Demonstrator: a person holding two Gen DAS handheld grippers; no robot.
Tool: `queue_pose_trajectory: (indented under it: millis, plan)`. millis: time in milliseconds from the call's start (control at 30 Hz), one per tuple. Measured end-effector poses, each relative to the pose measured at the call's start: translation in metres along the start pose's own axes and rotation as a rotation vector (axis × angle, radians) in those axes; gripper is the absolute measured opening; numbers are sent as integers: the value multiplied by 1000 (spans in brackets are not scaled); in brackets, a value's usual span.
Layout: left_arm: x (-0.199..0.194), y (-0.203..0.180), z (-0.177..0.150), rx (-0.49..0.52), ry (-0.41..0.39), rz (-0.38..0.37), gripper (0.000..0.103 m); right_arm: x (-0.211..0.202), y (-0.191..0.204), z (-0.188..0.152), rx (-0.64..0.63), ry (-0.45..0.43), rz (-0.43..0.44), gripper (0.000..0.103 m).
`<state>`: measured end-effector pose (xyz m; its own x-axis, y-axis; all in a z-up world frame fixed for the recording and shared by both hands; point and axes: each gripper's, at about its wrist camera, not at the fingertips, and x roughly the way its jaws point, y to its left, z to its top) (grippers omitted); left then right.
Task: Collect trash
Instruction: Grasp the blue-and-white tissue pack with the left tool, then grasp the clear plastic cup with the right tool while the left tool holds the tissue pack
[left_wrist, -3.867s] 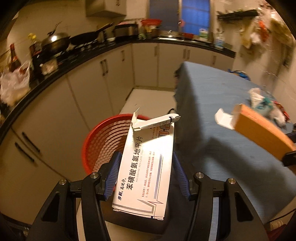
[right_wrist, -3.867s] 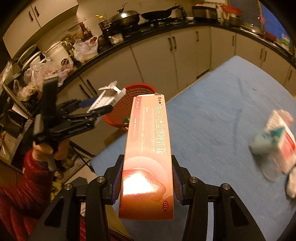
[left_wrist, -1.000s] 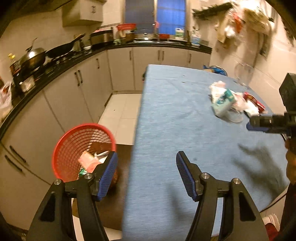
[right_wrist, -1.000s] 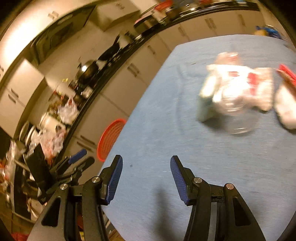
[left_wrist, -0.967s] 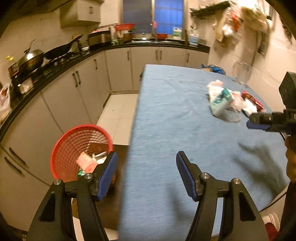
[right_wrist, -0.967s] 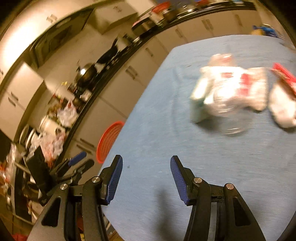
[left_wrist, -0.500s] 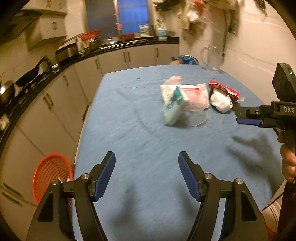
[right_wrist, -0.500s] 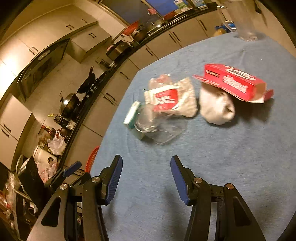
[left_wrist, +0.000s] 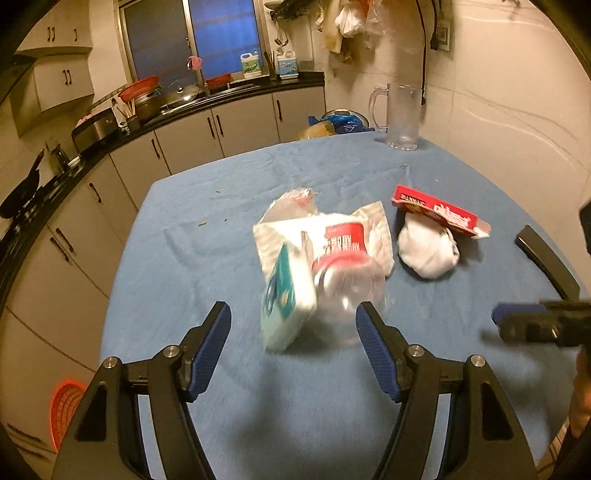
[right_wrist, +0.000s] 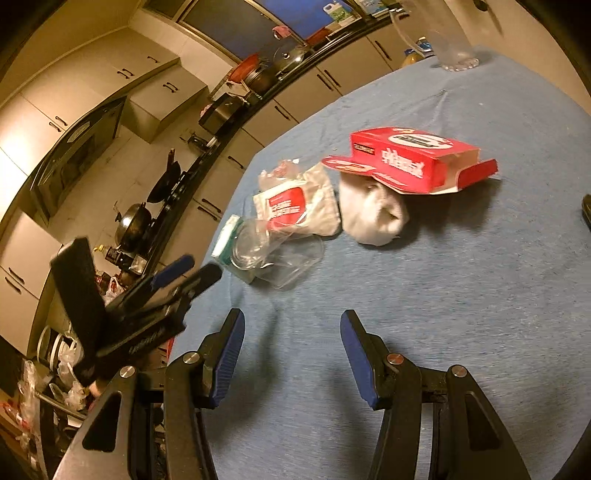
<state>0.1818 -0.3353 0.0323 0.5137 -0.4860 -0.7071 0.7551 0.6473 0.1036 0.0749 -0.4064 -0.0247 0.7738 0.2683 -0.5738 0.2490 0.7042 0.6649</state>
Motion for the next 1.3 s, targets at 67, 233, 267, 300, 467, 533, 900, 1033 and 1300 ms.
queue_pose_trajectory:
  millis: [67, 233, 267, 300, 467, 533, 900, 1033, 1300]
  plan:
    - [9, 1, 5, -4, 7, 4, 62, -1, -4, 0, 6, 3, -1, 59]
    - [22, 18, 9, -54, 28, -34, 42, -3, -10, 1, 9, 6, -8, 59]
    - [21, 23, 8, -65, 25, -27, 42, -4, -9, 2, 6, 7, -10, 59]
    - [22, 27, 8, -72, 22, -21, 42, -4, -7, 3, -1, 9, -14, 59]
    - [27, 55, 2, -133, 44, -19, 42, -3, 7, 6, -40, 12, -32, 59]
    - [30, 65, -1, -154, 56, -31, 42, -1, 12, 9, -55, 18, -40, 59]
    - [65, 103, -12, -307, 120, -148, 32, 27, 35, 26, -86, 76, -56, 61]
    - [68, 114, -13, -357, 118, -205, 23, 33, 50, 29, -189, 73, -106, 69]
    - [58, 119, -14, -366, 92, -249, 16, 49, 81, 23, -476, 74, -258, 72]
